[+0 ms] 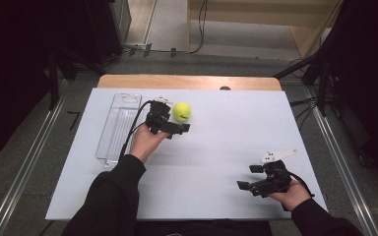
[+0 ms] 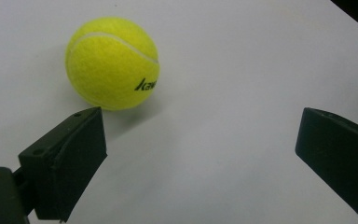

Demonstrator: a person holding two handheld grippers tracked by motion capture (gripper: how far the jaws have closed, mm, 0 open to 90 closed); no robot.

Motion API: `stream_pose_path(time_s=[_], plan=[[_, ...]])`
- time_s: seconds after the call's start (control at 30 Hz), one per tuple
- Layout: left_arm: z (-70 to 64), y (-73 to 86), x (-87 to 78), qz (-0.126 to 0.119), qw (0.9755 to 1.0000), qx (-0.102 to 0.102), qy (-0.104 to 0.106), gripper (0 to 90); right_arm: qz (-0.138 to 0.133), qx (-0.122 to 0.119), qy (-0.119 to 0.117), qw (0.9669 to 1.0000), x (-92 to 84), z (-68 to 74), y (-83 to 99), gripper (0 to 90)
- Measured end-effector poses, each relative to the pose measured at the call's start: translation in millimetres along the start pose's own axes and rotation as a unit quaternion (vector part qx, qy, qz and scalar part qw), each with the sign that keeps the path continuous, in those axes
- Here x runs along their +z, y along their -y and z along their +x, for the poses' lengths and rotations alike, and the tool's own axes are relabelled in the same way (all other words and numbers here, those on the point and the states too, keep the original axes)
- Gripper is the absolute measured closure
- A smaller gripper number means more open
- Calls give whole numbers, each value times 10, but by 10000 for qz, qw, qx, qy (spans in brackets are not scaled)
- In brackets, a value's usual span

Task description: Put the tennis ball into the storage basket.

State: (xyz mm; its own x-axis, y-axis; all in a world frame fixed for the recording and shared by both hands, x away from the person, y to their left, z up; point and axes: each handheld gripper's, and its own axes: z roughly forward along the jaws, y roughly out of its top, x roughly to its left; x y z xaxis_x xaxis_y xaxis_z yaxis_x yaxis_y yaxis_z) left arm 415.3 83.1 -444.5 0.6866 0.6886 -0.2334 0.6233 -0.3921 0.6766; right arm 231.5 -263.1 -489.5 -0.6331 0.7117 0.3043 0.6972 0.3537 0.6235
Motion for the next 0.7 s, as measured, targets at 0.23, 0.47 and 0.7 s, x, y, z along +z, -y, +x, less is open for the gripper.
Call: stream_pose_path(time_s=[0.23,0.47,0.7], plan=[[42,-111,-8,-9,10000,-35,-58,21,-12,30,-1,10000,-7,-4,5,125],[73,-230,3,32,10000,-33,-88,21,-16,20,-12,10000,-9,7,4,125],[129,-300,5,61,9999,-100,-37,21,-36,30,-35,10000,-10,6,2,125]])
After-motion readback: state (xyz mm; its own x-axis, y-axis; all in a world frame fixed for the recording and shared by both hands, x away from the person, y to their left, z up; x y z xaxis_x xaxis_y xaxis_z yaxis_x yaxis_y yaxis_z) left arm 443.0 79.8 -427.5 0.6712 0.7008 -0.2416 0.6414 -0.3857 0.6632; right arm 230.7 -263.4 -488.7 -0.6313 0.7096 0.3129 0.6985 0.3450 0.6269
